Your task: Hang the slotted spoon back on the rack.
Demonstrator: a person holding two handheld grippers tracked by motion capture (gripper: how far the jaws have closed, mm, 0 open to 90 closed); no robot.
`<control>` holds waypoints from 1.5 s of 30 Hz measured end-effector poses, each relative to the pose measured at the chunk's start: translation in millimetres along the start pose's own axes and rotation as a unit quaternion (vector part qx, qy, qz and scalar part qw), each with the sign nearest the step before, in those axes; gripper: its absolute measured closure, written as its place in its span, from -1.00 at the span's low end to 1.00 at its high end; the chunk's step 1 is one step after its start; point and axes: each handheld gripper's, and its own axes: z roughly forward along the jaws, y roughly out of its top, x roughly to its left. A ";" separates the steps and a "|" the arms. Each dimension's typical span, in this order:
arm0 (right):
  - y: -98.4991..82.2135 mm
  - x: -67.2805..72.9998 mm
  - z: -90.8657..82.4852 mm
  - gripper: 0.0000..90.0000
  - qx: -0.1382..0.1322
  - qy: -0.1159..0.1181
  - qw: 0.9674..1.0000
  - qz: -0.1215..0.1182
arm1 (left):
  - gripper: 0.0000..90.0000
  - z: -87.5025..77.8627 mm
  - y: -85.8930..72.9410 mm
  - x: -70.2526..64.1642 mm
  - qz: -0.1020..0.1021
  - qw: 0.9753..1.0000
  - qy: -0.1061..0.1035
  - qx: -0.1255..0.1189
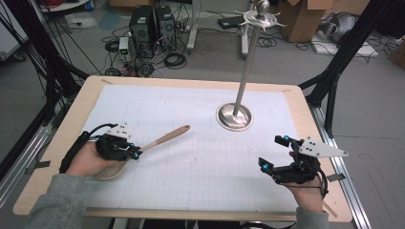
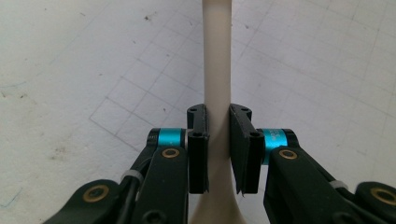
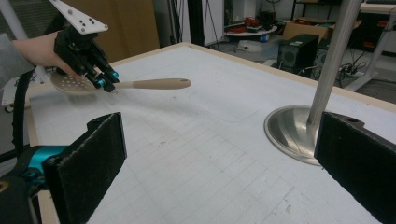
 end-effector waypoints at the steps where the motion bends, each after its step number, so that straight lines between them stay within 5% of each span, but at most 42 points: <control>1: 0.0 -0.3 0.1 -0.98 -0.001 0.000 1.000 0.000 | 0.73 -0.4 1.2 -1.6 0.000 1.000 0.003 -0.004; 26: 4.8 -2.1 6.8 -0.98 -0.011 0.010 1.000 0.002 | 0.73 -16.9 35.0 -19.5 -0.016 0.995 0.018 -0.096; 45: 4.3 -2.9 5.2 -0.98 -0.017 0.015 1.000 0.000 | 0.73 -30.0 66.5 -22.4 0.018 0.992 0.011 -0.125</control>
